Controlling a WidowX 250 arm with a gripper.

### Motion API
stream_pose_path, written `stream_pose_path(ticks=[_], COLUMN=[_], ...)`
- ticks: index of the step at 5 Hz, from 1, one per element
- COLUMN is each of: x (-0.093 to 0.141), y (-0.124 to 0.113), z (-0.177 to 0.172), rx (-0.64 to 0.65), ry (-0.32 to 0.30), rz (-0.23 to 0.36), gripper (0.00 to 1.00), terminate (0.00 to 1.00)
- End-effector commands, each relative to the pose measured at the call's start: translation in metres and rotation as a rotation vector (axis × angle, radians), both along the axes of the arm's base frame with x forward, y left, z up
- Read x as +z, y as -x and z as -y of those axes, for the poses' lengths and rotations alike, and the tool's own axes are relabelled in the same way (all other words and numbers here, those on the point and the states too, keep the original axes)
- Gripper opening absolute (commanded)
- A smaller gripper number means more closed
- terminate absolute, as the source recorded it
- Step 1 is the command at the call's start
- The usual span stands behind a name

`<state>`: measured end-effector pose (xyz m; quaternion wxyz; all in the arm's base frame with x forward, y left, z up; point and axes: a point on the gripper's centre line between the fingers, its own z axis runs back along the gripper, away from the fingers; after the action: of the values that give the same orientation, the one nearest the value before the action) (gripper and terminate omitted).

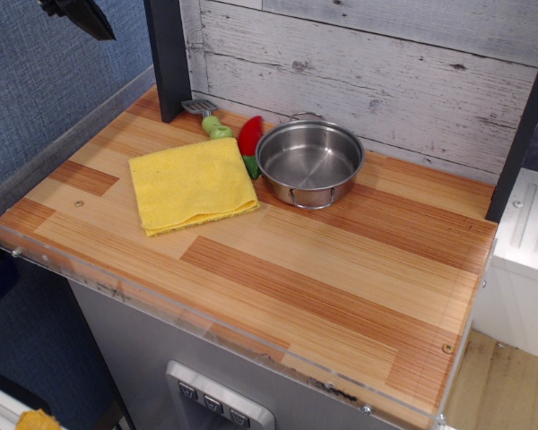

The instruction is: Move the metal pot to the front right edge of the table.

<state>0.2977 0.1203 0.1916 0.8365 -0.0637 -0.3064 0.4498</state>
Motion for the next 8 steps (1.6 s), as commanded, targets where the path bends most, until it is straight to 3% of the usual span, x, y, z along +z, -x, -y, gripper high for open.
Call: stream_pose_path(ticks=[1,3,5,8], x=[0.000,-0.008,-0.026,-0.076], y=[0.000,-0.023,-0.040,-0.054], z=[0.000,0.034,0.068,0.064], rx=[0.000,-0.044,-0.072,-0.032], ry=[0.000,0.061,0.078,0.056], rz=[0.000,0.005,-0.023,-0.120], gripper=[1.00,1.00,1.00,1.00], terminate=[0.00,0.00,0.00,0.00])
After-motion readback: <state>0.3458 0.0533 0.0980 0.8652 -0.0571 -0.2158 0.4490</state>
